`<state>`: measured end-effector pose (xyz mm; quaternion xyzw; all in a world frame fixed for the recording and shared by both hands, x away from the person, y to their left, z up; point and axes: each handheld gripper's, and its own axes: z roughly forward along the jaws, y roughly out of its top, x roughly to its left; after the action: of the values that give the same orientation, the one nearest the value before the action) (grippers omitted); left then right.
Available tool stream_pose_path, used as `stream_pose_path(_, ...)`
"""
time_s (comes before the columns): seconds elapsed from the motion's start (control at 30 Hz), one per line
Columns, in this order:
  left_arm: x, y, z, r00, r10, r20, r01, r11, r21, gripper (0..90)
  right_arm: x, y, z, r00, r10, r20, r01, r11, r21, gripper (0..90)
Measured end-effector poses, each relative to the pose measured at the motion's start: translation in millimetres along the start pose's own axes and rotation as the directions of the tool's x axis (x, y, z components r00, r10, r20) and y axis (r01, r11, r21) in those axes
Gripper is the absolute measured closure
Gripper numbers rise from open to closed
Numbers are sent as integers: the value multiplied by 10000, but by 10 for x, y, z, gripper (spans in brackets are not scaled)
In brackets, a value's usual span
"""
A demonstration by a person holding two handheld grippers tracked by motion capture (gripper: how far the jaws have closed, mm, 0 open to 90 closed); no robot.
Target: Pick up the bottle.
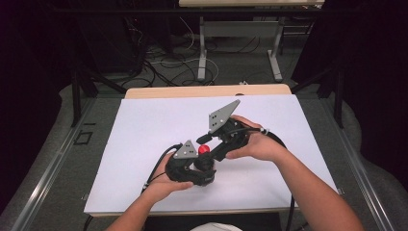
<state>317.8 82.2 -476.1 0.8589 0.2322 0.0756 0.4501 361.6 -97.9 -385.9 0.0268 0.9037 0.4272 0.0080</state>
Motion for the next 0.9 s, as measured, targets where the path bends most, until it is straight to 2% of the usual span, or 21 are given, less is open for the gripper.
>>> stream_pose_path(0.03, 13, 3, -13, 10000, -49, 35, 49, 10000, 59, 299, 78, 17, -18, 9955, 566, 756, -560, 9984, -99, 426)
stream_pose_path(0.1, 26, 4, -29, 9999, -82, -79, 83, 9999, 70, 299, 111, 20, -27, 9908, 819, 1080, -798, 9965, -235, 424)
stream_pose_path(0.13, 26, 6, -42, 9998, -175, -34, 176, 9997, 153, 299, 184, 26, -31, 9723, 1503, 1789, -1450, 9885, -422, 426)
stream_pose_path(0.2, 23, 7, -36, 9997, -241, -96, 242, 9997, 32, 299, 247, 26, -24, 9484, 1901, 2538, -1835, 9818, -498, 430)
stream_pose_path(0.27, 23, 9, -27, 9994, -242, -232, 240, 9997, -76, 299, 289, 23, -5, 9304, 2276, 2875, -2212, 9737, -550, 446)
stream_pose_path(0.33, 20, 5, -21, 9991, -285, -323, 280, 9995, -159, 299, 304, 17, 16, 9192, 2615, 2944, -2471, 9652, -859, 500)
stream_pose_path(0.37, 25, 7, -27, 9993, -247, -292, 244, 9997, -92, 299, 304, 17, 16, 9192, 2615, 2944, -2471, 9652, -859, 500)
stream_pose_path(0.4, 24, 7, -32, 9995, -245, -214, 244, 9997, -24, 299, 303, 15, 26, 9109, 2957, 2879, -2791, 9552, -980, 580)
stream_pose_path(0.47, 25, 4, -38, 9997, -170, -186, 172, 9998, 90, 300, 301, 16, 27, 9109, 3113, 2709, -2967, 9503, -945, 601)
stream_pose_path(0.5, 29, 4, -34, 9997, -154, -197, 154, 9999, 32, 300, 270, 17, 24, 9199, 3089, 2416, -2960, 9511, -889, 606)
stream_pose_path(0.53, 29, 2, -33, 9997, -137, -181, 138, 9999, 54, 300, 270, 17, 24, 9199, 3089, 2416, -2960, 9511, -889, 606)
stream_pose_path(0.57, 28, 0, -31, 9998, -119, -166, 120, 9999, 59, 300, 228, 22, 13, 9391, 2755, 2052, -2691, 9613, -595, 608)
stream_pose_path(0.6, 27, -3, -28, 9999, -100, -140, 101, 9999, 62, 300, 228, 22, 13, 9391, 2755, 2052, -2691, 9613, -595, 608)
stream_pose_path(0.63, 26, -4, -26, 9999, -69, -122, 70, 9999, 76, 300, 200, 25, 3, 9518, 2481, 1805, -2458, 9687, -349, 608)
stream_pose_path(0.67, 25, -6, -24, 10000, -33, -62, 33, 10000, 70, 300, 133, 23, -15, 9727, 1956, 1246, -1967, 9805, -35, 609)
stream_pose_path(0.7, 18, -11, -11, 9999, -32, -128, 31, 10000, -76, 300, 133, 23, -15, 9727, 1956, 1246, -1967, 9805, -35, 609)
stream_pose_path(0.73, 16, -12, -11, 10000, -6, -89, 5, 10000, -90, 300, 55, 17, -27, 9911, 1240, 495, -1247, 9921, 114, 609)
stream_pose_path(0.77, 7, -14, -11, 10000, 20, -11, -20, 10000, -50, 300, 55, 17, -27, 9911, 1240, 495, -1247, 9921, 114, 609)
stream_pose_path(0.8, 10, -10, -18, 9999, 107, 133, -108, 9999, 73, 300, -5, 19, -32, 9977, 661, -137, -658, 9976, 215, 609)
stream_pose_path(0.83, 7, -12, -16, 9997, 139, 190, -141, 9999, 60, 300, -30, 24, -35, 9989, 235, -411, -223, 9993, 286, 609)
stream_pose_path(0.9, -4, -9, -9, 9995, 218, 219, -220, 9997, 80, 300, -76, 29, -37, 9954, -361, -892, 395, 9985, 368, 607)
